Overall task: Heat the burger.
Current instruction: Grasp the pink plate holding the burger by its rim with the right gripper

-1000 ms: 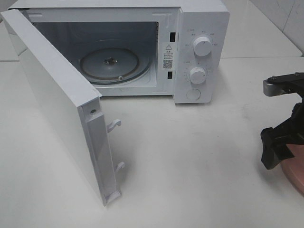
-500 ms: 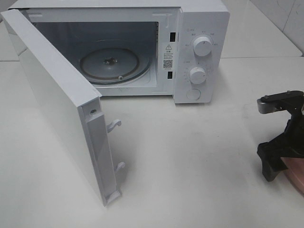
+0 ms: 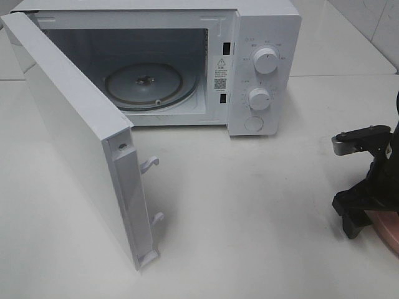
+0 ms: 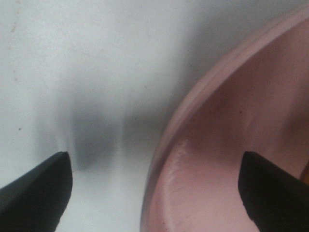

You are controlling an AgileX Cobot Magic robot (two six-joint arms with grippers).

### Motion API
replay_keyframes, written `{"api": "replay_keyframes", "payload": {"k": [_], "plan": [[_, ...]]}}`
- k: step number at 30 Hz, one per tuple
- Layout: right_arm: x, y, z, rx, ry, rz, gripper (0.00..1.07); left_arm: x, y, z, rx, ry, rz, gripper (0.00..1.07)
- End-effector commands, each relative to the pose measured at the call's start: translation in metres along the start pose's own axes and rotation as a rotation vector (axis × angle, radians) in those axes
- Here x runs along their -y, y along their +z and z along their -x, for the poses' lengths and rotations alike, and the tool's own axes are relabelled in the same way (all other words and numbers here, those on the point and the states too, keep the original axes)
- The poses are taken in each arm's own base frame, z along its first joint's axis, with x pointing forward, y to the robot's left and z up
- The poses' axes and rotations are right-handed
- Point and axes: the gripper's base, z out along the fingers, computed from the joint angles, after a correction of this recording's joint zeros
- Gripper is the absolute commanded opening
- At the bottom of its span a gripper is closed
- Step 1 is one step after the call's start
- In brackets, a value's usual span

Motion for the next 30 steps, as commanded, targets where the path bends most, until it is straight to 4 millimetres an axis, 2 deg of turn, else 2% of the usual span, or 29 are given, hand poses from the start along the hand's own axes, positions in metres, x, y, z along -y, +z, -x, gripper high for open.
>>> {"api": "replay_keyframes", "payload": {"k": [1,12,20,21,22,23,24,25,26,27,28,29,30], "plan": [[0.002,0.002,-0.002,-0.004,0.008,-0.009,0.86,0.000,-0.002,-0.001,0.027,0.002,-0.011,1.00],[0.002,0.005,-0.005,-0.012,0.002,-0.010,0.80,0.000,-0.002,-0.001,0.027,0.002,-0.011,1.00],[0.002,0.010,-0.011,-0.026,0.017,-0.009,0.62,0.000,-0.002,-0.001,0.027,0.002,-0.011,1.00],[0.002,0.011,-0.013,-0.032,0.025,-0.009,0.53,0.000,-0.002,-0.001,0.027,0.002,-0.011,1.00],[0.002,0.011,-0.013,-0.032,0.025,-0.009,0.53,0.000,-0.002,-0.001,0.027,0.002,-0.011,1.00],[0.001,0.012,-0.015,-0.036,0.026,-0.009,0.41,0.000,-0.002,-0.001,0.027,0.002,-0.011,1.00],[0.001,0.012,-0.016,-0.039,0.026,-0.009,0.35,0.000,-0.002,-0.001,0.027,0.002,-0.011,1.00],[0.001,0.012,-0.016,-0.039,0.026,-0.009,0.35,0.000,-0.002,-0.001,0.027,0.002,-0.011,1.00],[0.001,0.015,-0.019,-0.041,0.018,-0.011,0.20,0.000,-0.002,-0.001,0.027,0.003,-0.010,1.00],[0.001,0.015,-0.019,-0.041,0.018,-0.011,0.20,0.000,-0.002,-0.001,0.027,0.003,-0.010,1.00],[0.002,0.016,-0.021,-0.044,0.010,-0.015,0.08,0.000,-0.002,-0.001,0.027,0.003,-0.010,1.00],[0.002,0.017,-0.022,-0.046,0.003,-0.019,0.02,0.000,-0.002,-0.001,0.027,0.003,-0.010,1.00],[0.002,0.017,-0.022,-0.046,0.003,-0.019,0.02,0.000,-0.002,-0.001,0.027,0.003,-0.010,1.00]]}}
